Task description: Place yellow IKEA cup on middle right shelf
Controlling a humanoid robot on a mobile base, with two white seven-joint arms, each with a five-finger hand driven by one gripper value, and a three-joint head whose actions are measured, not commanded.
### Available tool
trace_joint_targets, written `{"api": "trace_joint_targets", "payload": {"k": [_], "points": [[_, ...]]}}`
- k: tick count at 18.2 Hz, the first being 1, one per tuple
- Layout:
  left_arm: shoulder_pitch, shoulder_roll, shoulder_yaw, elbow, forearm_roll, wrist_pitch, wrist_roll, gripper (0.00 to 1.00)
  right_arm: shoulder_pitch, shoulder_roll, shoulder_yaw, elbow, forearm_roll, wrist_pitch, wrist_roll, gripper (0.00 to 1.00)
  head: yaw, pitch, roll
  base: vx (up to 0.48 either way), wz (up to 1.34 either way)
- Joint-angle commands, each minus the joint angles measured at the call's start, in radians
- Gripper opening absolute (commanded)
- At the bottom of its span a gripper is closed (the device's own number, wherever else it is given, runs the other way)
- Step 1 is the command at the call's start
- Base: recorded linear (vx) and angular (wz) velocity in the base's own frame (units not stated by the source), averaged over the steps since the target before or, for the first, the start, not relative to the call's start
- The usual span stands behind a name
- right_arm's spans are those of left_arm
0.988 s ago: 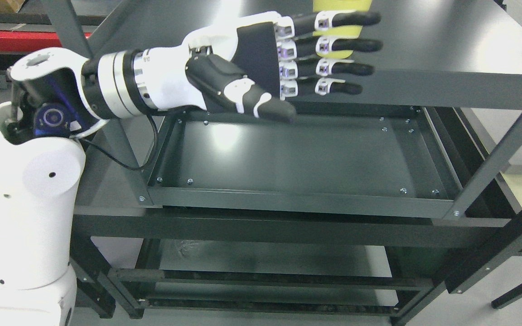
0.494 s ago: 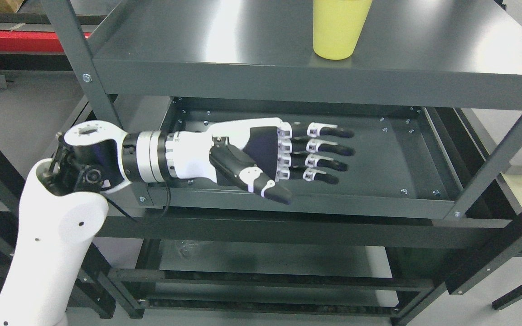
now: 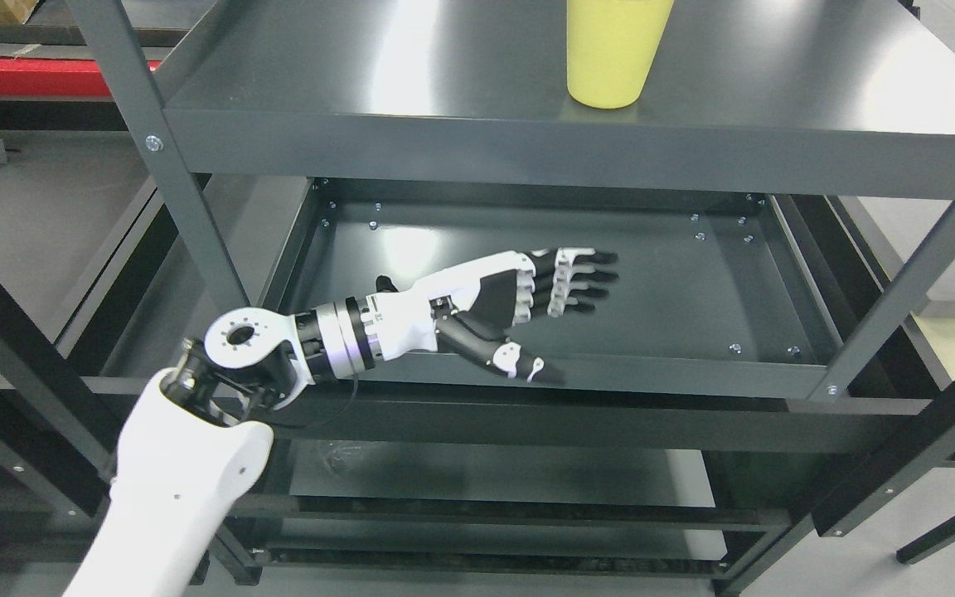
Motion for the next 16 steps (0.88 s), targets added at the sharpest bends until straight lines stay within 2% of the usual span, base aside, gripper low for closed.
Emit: {"api": "trace_joint_targets", "payload": {"k": [1, 2, 4, 6, 12, 14, 16], "points": [[0.08, -0.167, 0.107, 0.329, -0.352, -0.207, 0.297, 0.98, 0.014, -0.017, 0.017, 0.0, -0.025, 0.001, -0.001, 0.99, 0.0, 0.0, 0.0, -0.002, -0.05], [0.119, -0.167, 0.111, 0.328, -0.394, -0.238, 0.438, 0.99, 0.014, -0.017, 0.017, 0.0, -0.025, 0.001, -0.001, 0.99, 0.0, 0.0, 0.0, -0.002, -0.05], [0.167, -0.167, 0.121, 0.323, -0.399, -0.317, 0.595, 0.98, 0.014, -0.017, 0.017, 0.0, -0.025, 0.001, -0.001, 0.99, 0.0, 0.0, 0.0, 0.004, -0.1], [0.202, -0.167, 0.128, 0.318, -0.399, -0.364, 0.638, 0.98, 0.014, -0.017, 0.017, 0.0, -0.025, 0.001, -0.001, 0.99, 0.0, 0.0, 0.0, 0.006, -0.11], [0.242, -0.167, 0.156, 0.253, -0.399, -0.358, 0.687, 0.99, 0.014, -0.017, 0.017, 0.0, -0.025, 0.001, -0.001, 0.99, 0.0, 0.0, 0.0, 0.005, -0.1], [0.247, -0.167, 0.177, 0.191, -0.399, -0.326, 0.769, 0.99, 0.014, -0.017, 0.017, 0.0, -0.025, 0.001, -0.001, 0.99, 0.0, 0.0, 0.0, 0.0, -0.1], [0.265, -0.167, 0.197, 0.112, -0.399, -0.271, 0.795, 0.99, 0.014, -0.017, 0.017, -0.002, -0.025, 0.001, -0.001, 0.99, 0.0, 0.0, 0.0, 0.007, -0.11]]}}
